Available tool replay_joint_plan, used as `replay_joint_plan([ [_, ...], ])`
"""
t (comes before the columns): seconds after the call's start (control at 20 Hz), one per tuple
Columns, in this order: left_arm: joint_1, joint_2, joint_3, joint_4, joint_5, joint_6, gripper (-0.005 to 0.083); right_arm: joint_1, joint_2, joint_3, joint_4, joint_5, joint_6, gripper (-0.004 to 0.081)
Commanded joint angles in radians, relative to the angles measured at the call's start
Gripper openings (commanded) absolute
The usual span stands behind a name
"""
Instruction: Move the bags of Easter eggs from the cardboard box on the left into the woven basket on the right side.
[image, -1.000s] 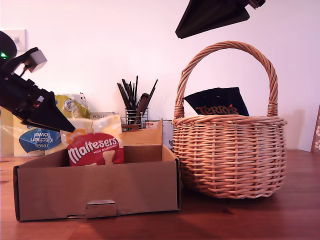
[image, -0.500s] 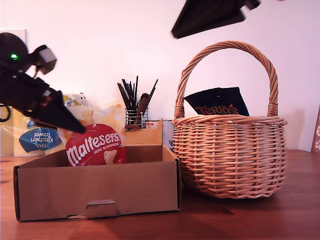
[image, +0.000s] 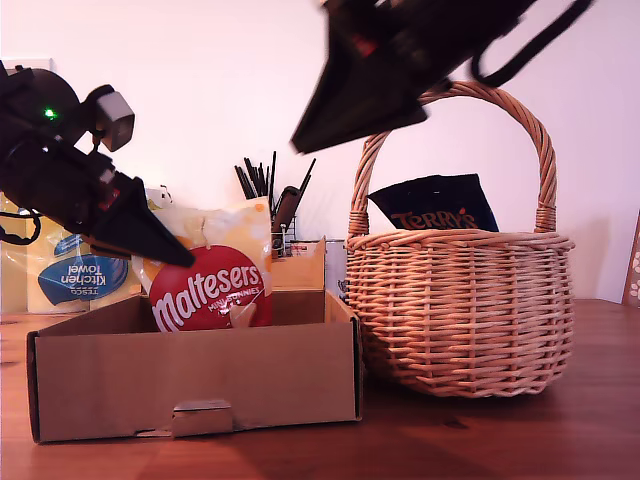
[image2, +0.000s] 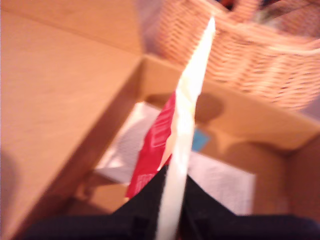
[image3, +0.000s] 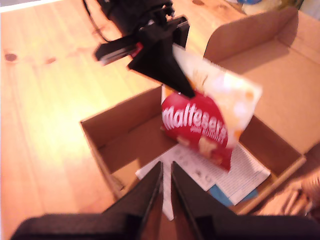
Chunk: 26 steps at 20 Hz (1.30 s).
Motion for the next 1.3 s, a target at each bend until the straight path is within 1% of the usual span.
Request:
replay_joint_plan([
  [0.0, -0.002, 0.017, -0.004, -0.024, 0.035, -0.009, -0.0024, -0.002, 0.026, 0.008, 0.023, -0.004, -0.011, 0.0061],
  [0.15, -0.004, 0.017, 0.018, -0.096, 0.053, -0.01, -0.0024, -0.002, 0.07, 0.011, 0.076, -0.004, -0.037, 0.0168],
  [0.3, -0.003, 0.017, 0.032, -0.148, 0.056, -0.009, -0.0024, -0.002, 0.105, 0.012, 0.09, -0.035, -0.069, 0.0203],
  [0.45, -0.003, 0.017, 0.073, -0.21, 0.074, 0.002, -0.0024, -0.002, 0.14, 0.012, 0.1, -0.034, -0.082, 0.0279],
  [0.55, -0.003, 0.017, 0.11, -0.28, 0.083, 0.045, -0.0024, -0.005, 0.157, 0.012, 0.116, -0.032, -0.081, 0.0283],
  [0.6, -0.004, 0.017, 0.128, -0.327, 0.083, 0.087, -0.0024, -0.009, 0.158, 0.012, 0.118, -0.032, -0.081, 0.0283],
  [0.7, -0.01, 0.017, 0.14, -0.383, 0.082, 0.127, -0.0024, -0.014, 0.158, 0.012, 0.116, -0.033, -0.08, 0.0283],
  [0.85, -0.014, 0.017, 0.14, -0.409, 0.08, 0.127, -0.0024, -0.016, 0.162, 0.012, 0.128, -0.032, -0.08, 0.0283],
  [1.05, -0.042, 0.017, 0.14, -0.436, 0.009, 0.141, -0.0024, -0.016, 0.187, 0.012, 0.156, -0.025, -0.08, 0.0291],
  [1.15, -0.048, 0.017, 0.14, -0.453, 0.007, 0.156, -0.0024, -0.017, 0.211, 0.014, 0.17, -0.016, -0.08, 0.0318],
  [1.25, -0.054, 0.017, 0.14, -0.466, 0.0, 0.158, -0.0024, -0.024, 0.236, 0.037, 0.157, -0.002, -0.08, 0.0318],
])
